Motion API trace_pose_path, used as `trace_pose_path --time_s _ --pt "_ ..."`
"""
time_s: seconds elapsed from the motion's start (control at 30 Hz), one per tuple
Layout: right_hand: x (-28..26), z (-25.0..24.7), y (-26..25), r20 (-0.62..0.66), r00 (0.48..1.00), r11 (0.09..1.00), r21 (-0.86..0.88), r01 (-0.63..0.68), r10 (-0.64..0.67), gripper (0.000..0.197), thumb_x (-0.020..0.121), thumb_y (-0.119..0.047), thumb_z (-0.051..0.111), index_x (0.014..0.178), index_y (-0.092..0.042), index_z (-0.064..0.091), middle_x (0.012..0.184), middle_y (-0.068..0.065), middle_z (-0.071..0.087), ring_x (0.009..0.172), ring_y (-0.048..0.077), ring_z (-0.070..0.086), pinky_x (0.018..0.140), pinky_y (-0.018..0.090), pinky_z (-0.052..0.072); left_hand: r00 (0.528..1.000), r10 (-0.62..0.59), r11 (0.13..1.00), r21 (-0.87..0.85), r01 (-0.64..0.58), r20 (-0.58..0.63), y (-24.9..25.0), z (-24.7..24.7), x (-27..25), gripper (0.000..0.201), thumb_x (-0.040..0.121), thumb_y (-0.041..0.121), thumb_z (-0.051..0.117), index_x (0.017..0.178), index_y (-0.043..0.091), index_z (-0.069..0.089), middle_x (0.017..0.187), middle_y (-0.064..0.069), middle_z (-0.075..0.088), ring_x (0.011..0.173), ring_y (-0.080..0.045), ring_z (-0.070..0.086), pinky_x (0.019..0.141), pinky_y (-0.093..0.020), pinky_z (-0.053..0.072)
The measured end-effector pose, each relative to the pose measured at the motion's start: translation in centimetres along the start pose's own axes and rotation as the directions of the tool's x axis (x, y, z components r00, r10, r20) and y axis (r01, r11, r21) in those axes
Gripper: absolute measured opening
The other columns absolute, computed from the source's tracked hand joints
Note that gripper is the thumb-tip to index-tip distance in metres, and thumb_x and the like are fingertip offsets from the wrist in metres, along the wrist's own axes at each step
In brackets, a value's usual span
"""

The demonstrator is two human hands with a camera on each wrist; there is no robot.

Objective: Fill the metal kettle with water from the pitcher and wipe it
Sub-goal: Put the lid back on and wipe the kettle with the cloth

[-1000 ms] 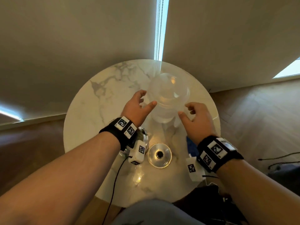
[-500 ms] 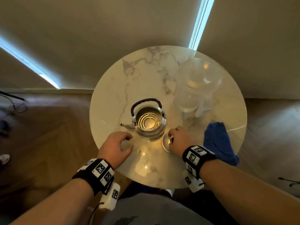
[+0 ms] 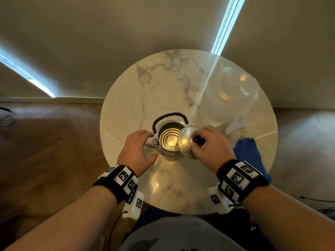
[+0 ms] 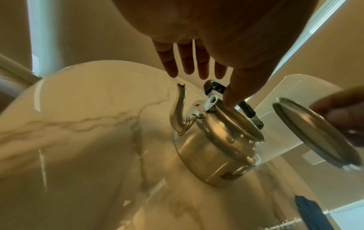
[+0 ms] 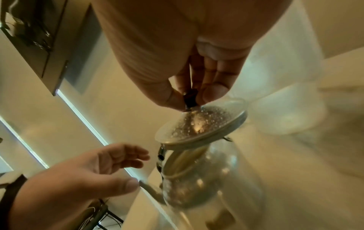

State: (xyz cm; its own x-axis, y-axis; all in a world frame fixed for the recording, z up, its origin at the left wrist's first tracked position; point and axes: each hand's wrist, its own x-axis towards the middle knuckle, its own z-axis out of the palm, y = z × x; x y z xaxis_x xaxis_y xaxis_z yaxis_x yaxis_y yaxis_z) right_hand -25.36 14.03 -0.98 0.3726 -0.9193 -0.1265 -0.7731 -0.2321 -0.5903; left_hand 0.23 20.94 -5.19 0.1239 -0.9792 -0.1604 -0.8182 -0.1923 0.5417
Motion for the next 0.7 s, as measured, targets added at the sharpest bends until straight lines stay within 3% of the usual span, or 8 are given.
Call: trace_pose_path --time_s 0.1,0.17,0.23,0.33,0.47,0.6,0.7 --pt "3.4 1.3 -2.6 0.017 0.999 0.998 -0.039 0.042 -0.041 0.025 0.087 -0.025 0.064 0.111 -0.022 0.072 0.111 -0.006 0.061 0.097 0.013 0.058 0.084 0.029 0.049 0.999 0.039 0.999 -0.031 -0.039 -0.002 0.1 0.0 1.5 0.071 0.068 0.049 0.077 0.132 0.032 0.051 0.141 0.010 0.046 0.132 -0.013 0.039 0.110 -0.027 0.035" --pt "5.1 2.7 -3.8 0.054 0.998 0.994 -0.096 0.050 -0.045 0.024 0.091 -0.023 0.062 0.112 -0.021 0.073 0.114 -0.003 0.062 0.098 0.017 0.060 0.082 0.028 0.047 0.998 0.066 0.997 -0.045 -0.065 0.000 0.0 0.1 2.3 0.075 0.065 0.050 0.079 0.132 0.031 0.051 0.142 0.010 0.045 0.131 -0.014 0.041 0.107 -0.024 0.034" --pt "6.1 4.0 -4.4 0.104 0.994 0.987 -0.157 0.046 -0.030 0.022 0.093 -0.022 0.060 0.111 -0.020 0.074 0.114 0.000 0.062 0.097 0.022 0.062 0.077 0.030 0.047 0.996 0.090 0.995 -0.049 -0.088 0.021 -0.2 0.3 2.8 0.076 0.063 0.051 0.079 0.131 0.033 0.051 0.144 0.010 0.043 0.131 -0.017 0.041 0.107 -0.028 0.039" --pt "6.6 5.1 -4.7 0.123 0.992 0.982 -0.191 0.013 0.011 0.022 0.093 -0.021 0.061 0.109 -0.020 0.076 0.111 0.001 0.061 0.092 0.026 0.063 0.072 0.033 0.049 0.994 0.102 0.994 -0.052 -0.099 0.050 -0.5 0.5 3.6 0.073 0.062 0.057 0.074 0.128 0.038 0.050 0.144 0.012 0.039 0.131 -0.018 0.040 0.104 -0.037 0.047" --pt "6.7 5.4 -4.7 0.135 0.990 0.974 -0.226 -0.016 0.048 0.021 0.091 -0.020 0.061 0.103 -0.021 0.078 0.105 0.003 0.061 0.088 0.026 0.063 0.067 0.031 0.045 0.991 0.120 0.992 -0.033 -0.119 0.061 -0.8 0.8 4.5 0.071 0.063 0.059 0.077 0.127 0.040 0.052 0.145 0.011 0.036 0.129 -0.018 0.040 0.099 -0.036 0.050" --pt "6.7 5.5 -4.9 0.120 0.992 0.967 -0.253 -0.003 0.034 0.020 0.093 -0.021 0.063 0.106 -0.018 0.078 0.107 0.004 0.062 0.088 0.028 0.064 0.066 0.030 0.042 0.987 0.141 0.990 0.002 -0.142 0.079 -1.2 0.9 5.1 0.068 0.065 0.059 0.076 0.126 0.038 0.054 0.147 0.009 0.036 0.129 -0.020 0.040 0.099 -0.039 0.050" --pt "6.6 5.4 -4.6 0.129 0.991 0.976 -0.216 -0.002 0.030 0.021 0.092 -0.021 0.063 0.107 -0.018 0.077 0.111 0.004 0.064 0.092 0.029 0.065 0.071 0.033 0.049 0.986 0.139 0.990 0.024 -0.142 0.095 -1.2 0.9 5.2 0.068 0.066 0.060 0.075 0.126 0.037 0.054 0.148 0.009 0.034 0.130 -0.021 0.039 0.097 -0.041 0.051"
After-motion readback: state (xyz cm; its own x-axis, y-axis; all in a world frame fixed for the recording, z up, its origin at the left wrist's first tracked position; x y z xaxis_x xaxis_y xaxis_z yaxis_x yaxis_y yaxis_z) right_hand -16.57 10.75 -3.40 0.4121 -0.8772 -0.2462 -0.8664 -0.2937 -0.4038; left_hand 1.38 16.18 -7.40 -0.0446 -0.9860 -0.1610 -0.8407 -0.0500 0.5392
